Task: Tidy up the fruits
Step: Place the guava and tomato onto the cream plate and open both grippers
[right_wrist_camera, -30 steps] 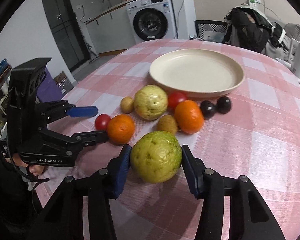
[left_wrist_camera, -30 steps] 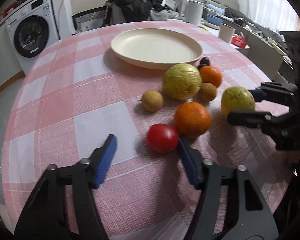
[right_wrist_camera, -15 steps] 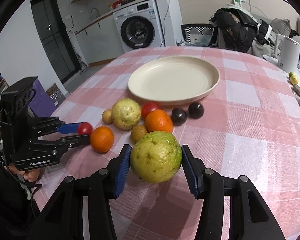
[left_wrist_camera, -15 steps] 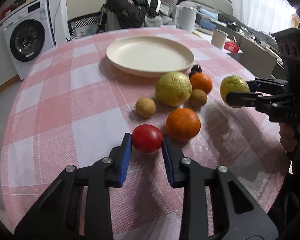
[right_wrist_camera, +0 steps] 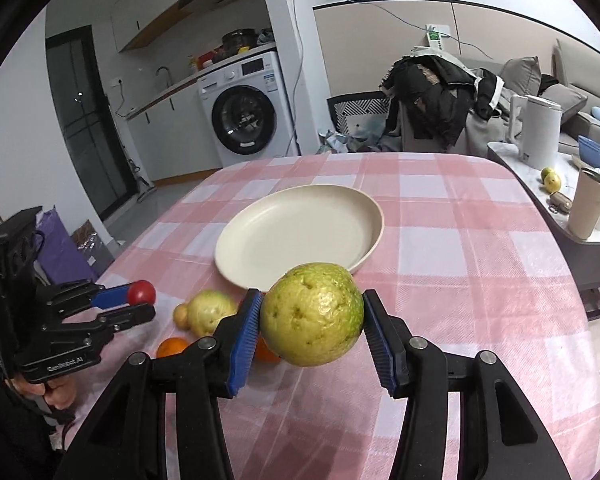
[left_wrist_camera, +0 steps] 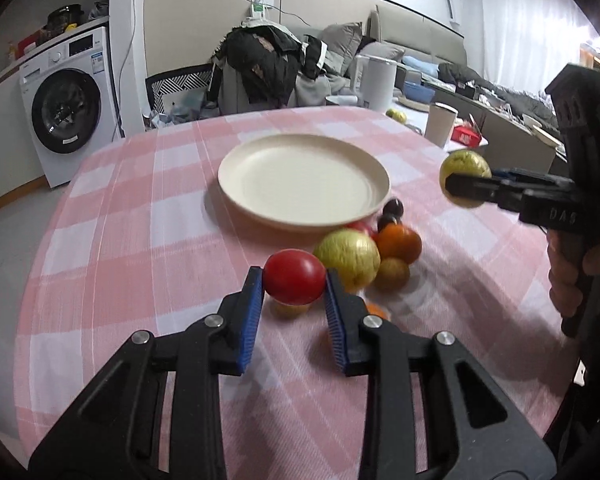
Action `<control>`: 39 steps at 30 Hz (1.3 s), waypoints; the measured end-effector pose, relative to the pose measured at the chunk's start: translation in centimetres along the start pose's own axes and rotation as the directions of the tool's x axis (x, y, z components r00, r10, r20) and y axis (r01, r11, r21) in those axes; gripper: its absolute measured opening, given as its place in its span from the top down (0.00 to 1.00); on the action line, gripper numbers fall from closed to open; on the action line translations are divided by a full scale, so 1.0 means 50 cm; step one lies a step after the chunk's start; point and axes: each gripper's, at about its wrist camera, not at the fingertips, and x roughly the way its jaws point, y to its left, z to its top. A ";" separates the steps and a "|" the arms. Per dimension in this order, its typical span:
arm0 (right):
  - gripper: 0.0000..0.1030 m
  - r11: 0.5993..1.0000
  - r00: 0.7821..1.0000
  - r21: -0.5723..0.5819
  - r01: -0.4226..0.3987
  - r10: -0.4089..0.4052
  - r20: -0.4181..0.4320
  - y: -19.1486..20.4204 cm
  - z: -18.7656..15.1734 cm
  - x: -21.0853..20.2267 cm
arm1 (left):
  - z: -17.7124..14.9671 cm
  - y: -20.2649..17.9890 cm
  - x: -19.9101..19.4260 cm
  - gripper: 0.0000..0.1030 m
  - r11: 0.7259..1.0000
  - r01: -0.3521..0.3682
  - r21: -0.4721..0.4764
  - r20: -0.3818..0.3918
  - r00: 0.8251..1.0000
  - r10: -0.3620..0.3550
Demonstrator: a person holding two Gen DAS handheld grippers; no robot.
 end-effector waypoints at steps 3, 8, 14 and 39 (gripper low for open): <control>0.50 1.000 1.000 0.010 -0.002 0.002 -0.012 -0.005 0.011 0.014 | 0.021 0.000 0.013 0.73 1.000 -0.007 0.002 0.010 1.000 0.007; 0.50 1.000 1.000 0.011 -0.006 0.007 -0.027 -0.006 0.024 0.040 | 0.060 0.004 0.036 0.73 1.000 -0.010 0.002 0.031 0.999 0.010; 0.50 1.000 1.000 0.029 -0.013 0.013 -0.028 -0.011 0.044 0.068 | 0.096 0.004 0.077 0.73 1.000 -0.006 0.006 0.026 1.000 0.006; 0.50 0.998 0.991 0.039 -0.042 0.046 -0.128 -0.016 0.090 0.191 | 0.150 0.025 0.232 0.73 0.999 -0.035 0.011 -0.042 0.998 0.036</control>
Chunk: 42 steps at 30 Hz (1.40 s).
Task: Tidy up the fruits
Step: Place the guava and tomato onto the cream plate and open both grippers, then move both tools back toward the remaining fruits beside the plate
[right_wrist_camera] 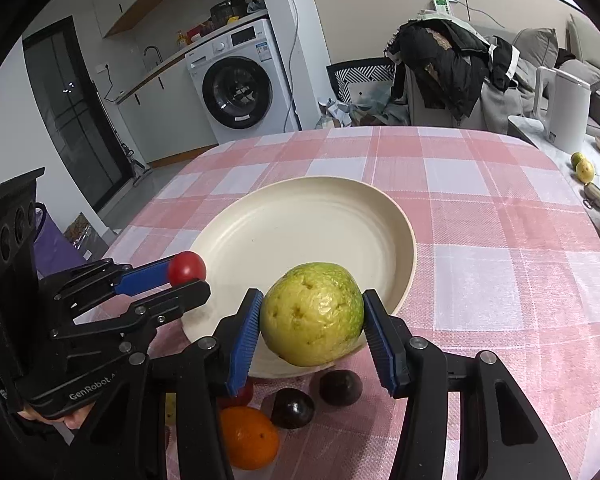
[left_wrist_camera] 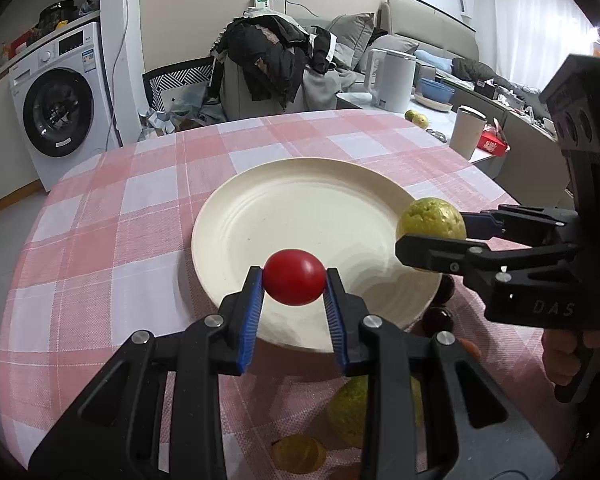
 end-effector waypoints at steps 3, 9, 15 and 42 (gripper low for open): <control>0.50 1.000 1.000 -0.006 0.001 -0.002 -0.011 0.003 0.001 0.008 | -0.001 0.001 0.013 0.73 1.000 0.004 0.002 -0.018 1.000 -0.004; 0.50 1.000 1.000 -0.004 0.014 -0.014 -0.024 0.006 -0.001 0.020 | -0.004 0.004 0.023 0.73 1.000 -0.003 0.000 -0.032 0.999 0.003; 0.47 1.000 1.000 -0.002 0.027 -0.027 -0.012 0.005 -0.001 0.012 | -0.004 0.010 0.016 0.71 1.000 -0.018 -0.016 -0.030 0.999 0.017; 0.00 0.990 0.989 -0.097 0.106 -0.096 0.109 0.044 -0.075 -0.160 | -0.084 0.007 -0.222 0.01 0.996 -0.064 -0.066 0.105 0.992 0.070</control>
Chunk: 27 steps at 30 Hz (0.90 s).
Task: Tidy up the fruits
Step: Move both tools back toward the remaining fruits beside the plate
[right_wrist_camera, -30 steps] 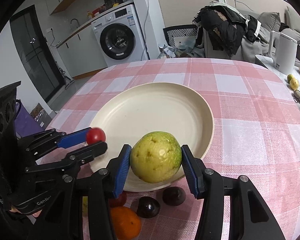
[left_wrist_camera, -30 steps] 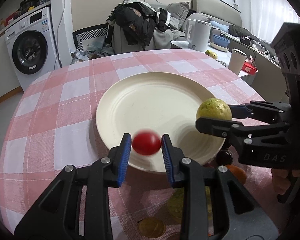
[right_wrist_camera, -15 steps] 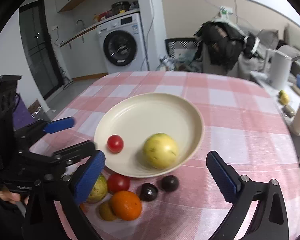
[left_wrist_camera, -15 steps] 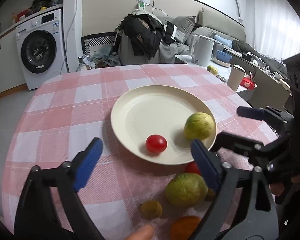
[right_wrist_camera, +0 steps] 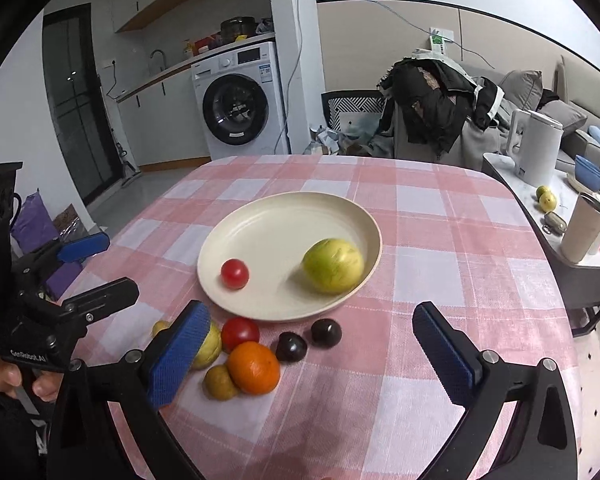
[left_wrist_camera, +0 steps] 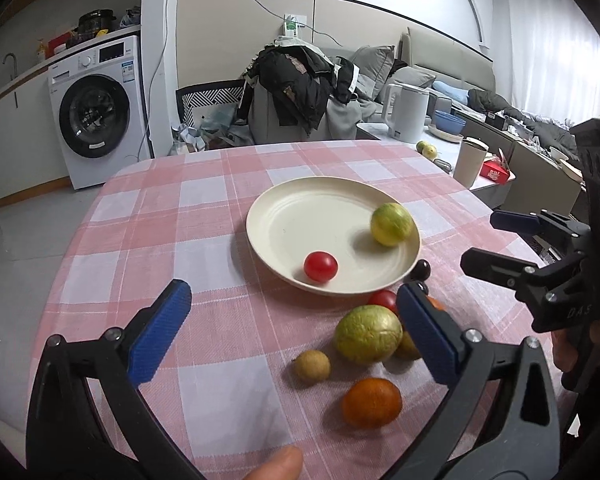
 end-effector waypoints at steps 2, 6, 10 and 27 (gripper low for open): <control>0.00 1.000 1.000 -0.009 -0.001 0.001 -0.002 0.002 -0.002 -0.002 | -0.008 -0.004 -0.015 0.01 1.000 0.001 0.012 0.005 1.000 -0.001; 0.00 0.998 1.000 -0.069 -0.014 0.012 -0.024 0.024 -0.015 -0.007 | -0.018 -0.005 -0.032 0.01 1.000 -0.004 0.015 -0.002 1.000 0.004; 0.00 0.996 0.999 -0.087 -0.019 0.015 -0.040 0.033 -0.024 -0.002 | -0.024 -0.009 -0.033 0.01 1.000 -0.001 0.011 -0.007 1.000 0.001; 0.00 0.997 0.994 -0.073 -0.010 0.002 -0.113 0.010 -0.028 0.034 | -0.049 -0.031 -0.004 0.01 0.999 0.019 0.031 -0.068 0.998 -0.017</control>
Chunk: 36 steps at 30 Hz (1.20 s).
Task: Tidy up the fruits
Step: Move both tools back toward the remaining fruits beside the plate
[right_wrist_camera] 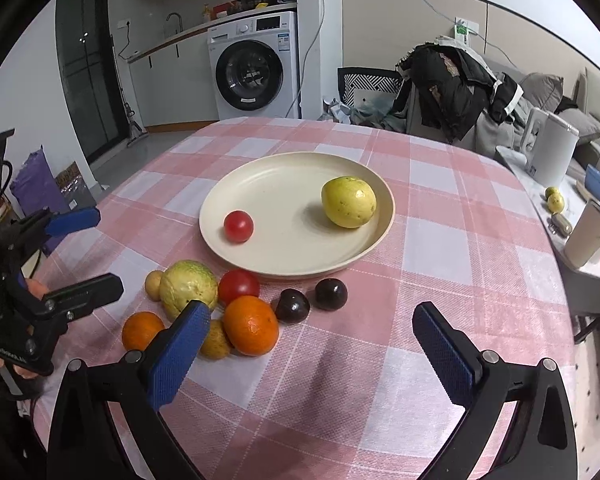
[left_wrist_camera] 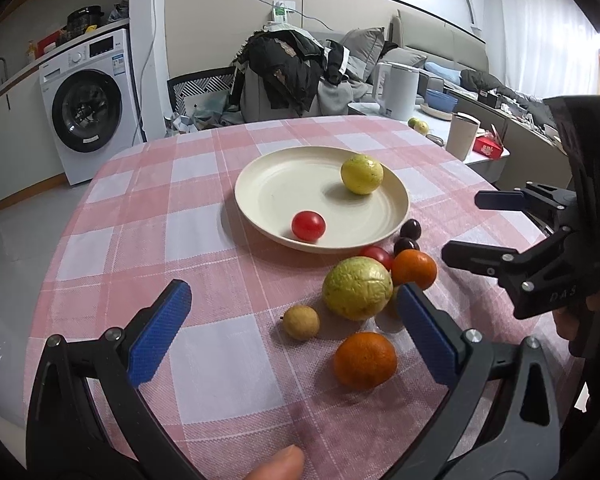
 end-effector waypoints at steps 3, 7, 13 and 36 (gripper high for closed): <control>0.00 1.000 1.000 0.016 -0.003 0.004 -0.026 -0.001 -0.002 0.016 | -0.005 -0.003 0.010 0.01 1.000 0.000 0.005 -0.017 1.000 0.000; 0.00 0.999 0.998 0.031 -0.008 0.010 -0.065 -0.001 -0.010 0.038 | -0.011 -0.004 0.022 0.01 1.000 0.006 0.006 -0.038 0.999 -0.006; 0.00 0.996 0.996 0.089 -0.029 0.036 -0.079 -0.013 -0.015 0.053 | -0.017 -0.006 0.036 0.01 1.000 0.019 0.008 -0.061 0.998 -0.019; 0.00 0.988 0.982 0.132 -0.083 0.104 -0.157 -0.062 -0.031 0.057 | -0.038 -0.012 0.077 0.01 0.999 0.045 0.018 -0.146 0.988 -0.042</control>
